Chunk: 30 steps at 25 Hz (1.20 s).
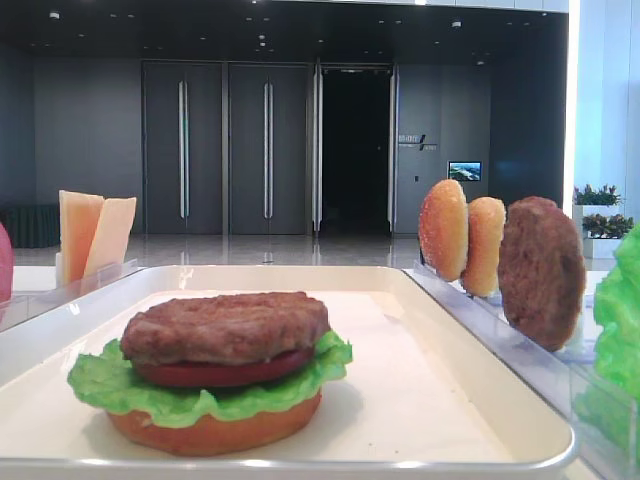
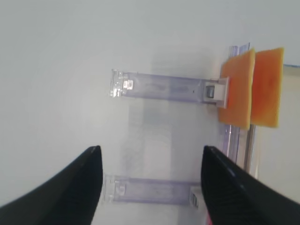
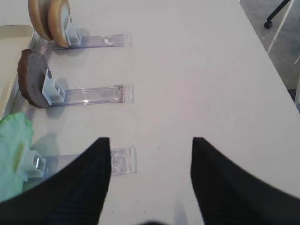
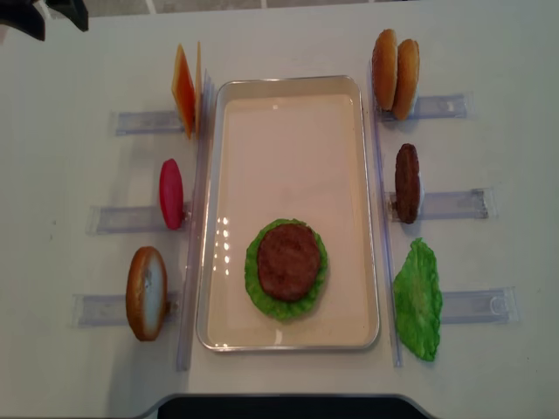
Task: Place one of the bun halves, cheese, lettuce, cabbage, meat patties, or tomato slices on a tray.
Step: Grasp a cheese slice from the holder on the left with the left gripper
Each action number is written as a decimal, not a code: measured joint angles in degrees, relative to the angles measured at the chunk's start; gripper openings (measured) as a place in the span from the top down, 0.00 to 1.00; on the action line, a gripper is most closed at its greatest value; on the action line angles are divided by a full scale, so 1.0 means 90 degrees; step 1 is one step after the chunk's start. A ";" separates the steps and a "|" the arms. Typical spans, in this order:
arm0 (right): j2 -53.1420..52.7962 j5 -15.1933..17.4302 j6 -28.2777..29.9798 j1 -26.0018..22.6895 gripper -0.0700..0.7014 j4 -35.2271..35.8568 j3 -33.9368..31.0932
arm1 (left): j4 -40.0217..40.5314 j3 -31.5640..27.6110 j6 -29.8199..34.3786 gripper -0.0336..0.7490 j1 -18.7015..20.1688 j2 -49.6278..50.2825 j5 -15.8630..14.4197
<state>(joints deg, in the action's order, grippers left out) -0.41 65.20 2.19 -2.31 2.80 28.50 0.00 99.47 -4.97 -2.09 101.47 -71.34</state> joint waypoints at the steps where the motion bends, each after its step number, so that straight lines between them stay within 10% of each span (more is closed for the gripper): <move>1: 0.0000 0.0000 0.0000 0.0000 0.39 0.0000 0.0000 | 0.0000 0.0156 -0.0004 0.32 0.0000 0.0152 0.0008; 30: 0.0000 0.0000 0.0000 0.0000 0.39 0.0000 0.0000 | 0.0589 0.1937 -0.0242 0.32 0.0225 0.1957 0.0015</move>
<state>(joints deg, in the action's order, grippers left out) -0.41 65.20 2.19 -2.31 2.80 28.50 5.30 116.91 -7.14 -0.07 119.08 -71.20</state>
